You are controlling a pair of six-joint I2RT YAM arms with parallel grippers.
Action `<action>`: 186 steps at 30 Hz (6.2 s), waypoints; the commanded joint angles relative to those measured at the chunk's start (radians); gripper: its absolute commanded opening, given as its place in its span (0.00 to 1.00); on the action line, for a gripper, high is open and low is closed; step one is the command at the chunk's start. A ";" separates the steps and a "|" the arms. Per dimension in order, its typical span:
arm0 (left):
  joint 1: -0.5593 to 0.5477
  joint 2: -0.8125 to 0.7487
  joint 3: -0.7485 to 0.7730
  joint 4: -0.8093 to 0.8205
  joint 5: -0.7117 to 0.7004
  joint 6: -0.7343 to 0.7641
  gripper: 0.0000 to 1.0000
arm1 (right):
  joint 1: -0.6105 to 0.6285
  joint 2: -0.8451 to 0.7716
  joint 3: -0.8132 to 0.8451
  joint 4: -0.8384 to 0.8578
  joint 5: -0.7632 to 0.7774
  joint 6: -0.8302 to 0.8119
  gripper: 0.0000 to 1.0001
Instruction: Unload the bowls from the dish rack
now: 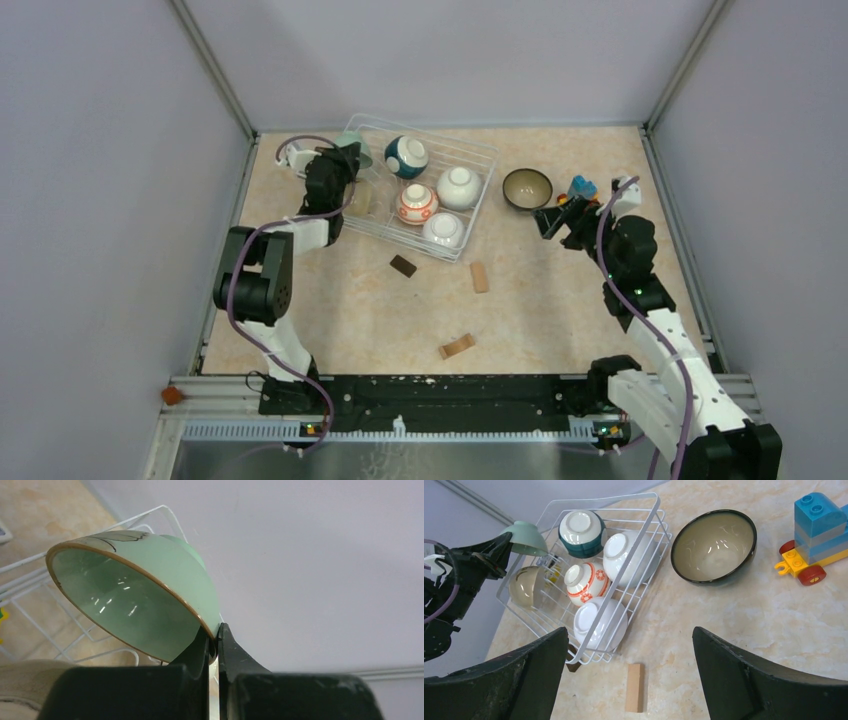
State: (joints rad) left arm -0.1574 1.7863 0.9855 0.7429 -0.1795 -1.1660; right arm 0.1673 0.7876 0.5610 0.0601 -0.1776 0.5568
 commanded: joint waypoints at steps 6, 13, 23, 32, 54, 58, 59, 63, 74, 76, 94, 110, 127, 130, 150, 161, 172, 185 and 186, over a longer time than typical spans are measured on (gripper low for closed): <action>0.036 -0.048 -0.037 0.414 0.146 0.147 0.00 | -0.002 -0.026 0.007 0.037 -0.002 -0.016 0.92; 0.035 -0.080 -0.037 0.474 0.212 0.173 0.00 | -0.002 -0.035 0.002 0.042 0.000 -0.017 0.92; 0.036 -0.173 -0.004 0.424 0.312 0.203 0.00 | -0.002 -0.047 -0.003 0.045 0.002 -0.019 0.91; 0.035 -0.298 0.009 0.350 0.399 0.215 0.00 | -0.002 -0.059 -0.006 0.039 0.015 -0.024 0.91; -0.289 -0.516 0.035 -0.145 0.683 0.482 0.00 | 0.000 0.020 0.100 -0.119 -0.003 0.016 0.90; -0.347 -0.525 0.050 -0.237 0.716 0.589 0.00 | -0.001 0.044 0.141 -0.180 0.028 0.012 0.90; -0.355 -0.528 0.051 -0.253 0.729 0.612 0.00 | -0.001 0.044 0.150 -0.187 0.030 0.013 0.90; -0.379 -0.527 0.066 -0.344 0.856 0.800 0.00 | 0.000 0.060 0.180 -0.207 -0.001 0.025 0.90; -0.701 -0.412 0.250 -0.797 0.512 1.484 0.00 | 0.074 0.219 0.363 -0.293 -0.115 0.017 0.83; -0.758 -0.400 0.243 -0.808 0.352 1.582 0.00 | 0.091 0.229 0.397 -0.301 -0.114 0.025 0.87; -0.847 -0.366 0.206 -0.817 0.156 1.774 0.00 | 0.094 0.226 0.412 -0.228 -0.218 0.167 0.92; -0.891 -0.343 0.204 -0.757 0.130 1.808 0.00 | 0.113 0.322 0.347 -0.194 -0.312 0.231 0.86; -0.909 -0.322 0.206 -0.713 0.065 1.855 0.00 | 0.114 0.349 0.310 -0.188 -0.332 0.263 0.66; -0.911 -0.320 0.203 -0.706 0.060 1.853 0.06 | 0.113 0.340 0.304 -0.181 -0.318 0.266 0.50; -0.907 -0.484 0.068 -0.549 -0.090 1.634 0.93 | -0.018 0.275 0.178 -0.181 -0.233 0.225 0.41; -0.859 -0.538 0.022 -0.539 -0.220 1.508 0.95 | -0.023 0.312 0.039 -0.041 -0.189 0.161 0.40; -0.814 -0.612 -0.057 -0.543 -0.211 1.375 0.96 | -0.025 0.463 0.022 0.111 -0.315 0.044 0.42; -0.780 -0.667 -0.122 -0.516 -0.231 1.319 0.97 | -0.025 0.559 0.036 0.060 -0.248 -0.041 0.65; -0.781 -0.671 -0.130 -0.508 -0.234 1.319 0.97 | -0.025 0.563 0.037 0.054 -0.244 -0.046 0.68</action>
State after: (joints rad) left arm -0.9413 1.1500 0.8780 0.1665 -0.3885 0.1799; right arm 0.1497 1.3380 0.5644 0.0845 -0.4397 0.5602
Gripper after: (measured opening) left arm 0.965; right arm 0.669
